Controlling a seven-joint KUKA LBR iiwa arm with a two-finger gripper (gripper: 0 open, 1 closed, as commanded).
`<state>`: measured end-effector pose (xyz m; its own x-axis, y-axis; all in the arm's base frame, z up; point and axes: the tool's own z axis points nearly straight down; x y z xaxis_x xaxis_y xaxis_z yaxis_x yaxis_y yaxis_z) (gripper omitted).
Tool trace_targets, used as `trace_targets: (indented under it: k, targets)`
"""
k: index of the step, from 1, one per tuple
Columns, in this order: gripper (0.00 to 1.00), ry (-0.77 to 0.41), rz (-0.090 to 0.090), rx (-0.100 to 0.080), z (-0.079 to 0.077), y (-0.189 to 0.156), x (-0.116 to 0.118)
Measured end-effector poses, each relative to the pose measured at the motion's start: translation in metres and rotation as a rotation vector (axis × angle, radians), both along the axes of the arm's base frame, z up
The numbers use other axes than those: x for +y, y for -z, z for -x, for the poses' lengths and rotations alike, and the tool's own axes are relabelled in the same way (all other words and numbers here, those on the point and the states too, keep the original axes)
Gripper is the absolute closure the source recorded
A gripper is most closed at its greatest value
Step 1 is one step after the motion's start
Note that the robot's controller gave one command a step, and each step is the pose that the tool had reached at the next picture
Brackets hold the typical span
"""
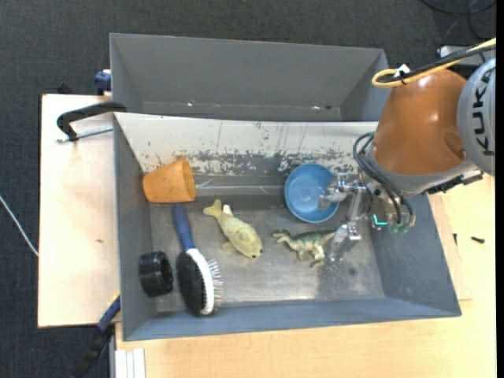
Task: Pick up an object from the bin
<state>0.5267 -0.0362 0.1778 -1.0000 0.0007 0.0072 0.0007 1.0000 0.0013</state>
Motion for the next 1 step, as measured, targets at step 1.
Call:
trace_targets:
  k: [1]
  targets:
    - [0.0,0.169,0.001,-0.001,-0.0063,0.0955,-0.0464]
